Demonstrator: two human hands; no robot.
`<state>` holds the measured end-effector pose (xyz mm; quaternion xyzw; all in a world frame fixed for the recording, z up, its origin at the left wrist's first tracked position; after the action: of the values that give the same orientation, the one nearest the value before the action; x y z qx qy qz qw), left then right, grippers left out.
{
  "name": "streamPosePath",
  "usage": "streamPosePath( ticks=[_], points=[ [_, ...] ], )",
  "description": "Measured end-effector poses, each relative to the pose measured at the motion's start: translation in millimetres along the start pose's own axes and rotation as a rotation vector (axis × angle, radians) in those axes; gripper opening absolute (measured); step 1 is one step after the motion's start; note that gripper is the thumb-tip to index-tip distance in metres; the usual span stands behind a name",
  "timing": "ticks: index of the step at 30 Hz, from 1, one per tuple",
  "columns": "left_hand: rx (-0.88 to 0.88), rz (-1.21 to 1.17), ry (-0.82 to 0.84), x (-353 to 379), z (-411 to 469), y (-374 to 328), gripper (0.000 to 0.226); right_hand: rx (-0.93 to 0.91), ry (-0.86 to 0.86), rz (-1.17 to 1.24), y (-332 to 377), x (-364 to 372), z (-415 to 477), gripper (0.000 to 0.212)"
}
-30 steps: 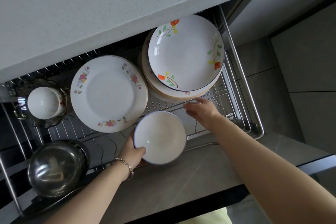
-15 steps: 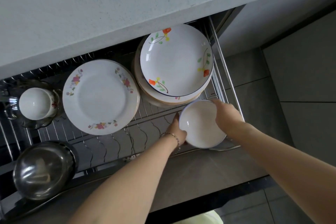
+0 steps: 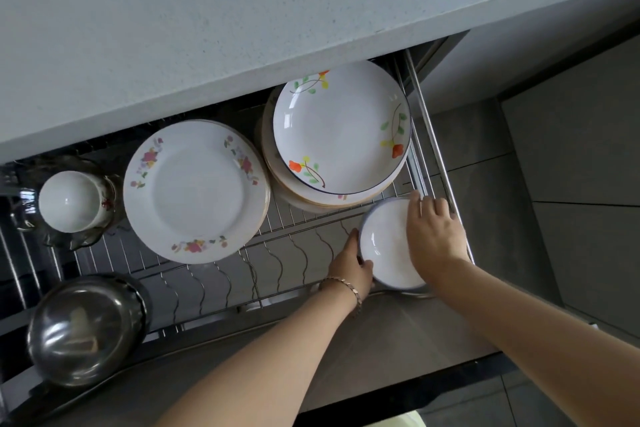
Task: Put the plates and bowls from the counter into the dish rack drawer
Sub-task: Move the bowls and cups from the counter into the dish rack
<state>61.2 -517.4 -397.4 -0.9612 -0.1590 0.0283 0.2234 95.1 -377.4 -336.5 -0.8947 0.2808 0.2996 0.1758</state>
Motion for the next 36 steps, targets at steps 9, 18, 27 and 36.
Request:
streamPosePath(
  ticks=[9, 18, 27, 36],
  points=[
    [-0.055, 0.207, -0.035, -62, -42, -12, 0.045, -0.128, 0.15, -0.021, 32, -42, -31, 0.049],
    [0.174, 0.135, -0.391, -270, -213, -53, 0.025, -0.432, 0.141, 0.069, 182, -184, -100, 0.037],
    [0.245, 0.207, -0.781, -512, -349, -45, 0.026, -0.595, -0.028, 0.488, 397, -367, -122, 0.037],
    [0.237, 0.141, -0.777, -591, -340, 6, 0.027, -0.386, 0.312, 1.636, 547, -410, -54, 0.057]
  ],
)
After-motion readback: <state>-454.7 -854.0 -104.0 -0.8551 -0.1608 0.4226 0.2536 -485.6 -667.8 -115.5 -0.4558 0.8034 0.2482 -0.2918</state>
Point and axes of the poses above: each hand's wrist, its own z-axis towards the middle knuckle, its own x-axis out of the palm, y = z × x, the point moved 9 cm from there along z, towards the middle knuckle, and after that the axes turned 10 degrees about y, right-handed, at the moved point
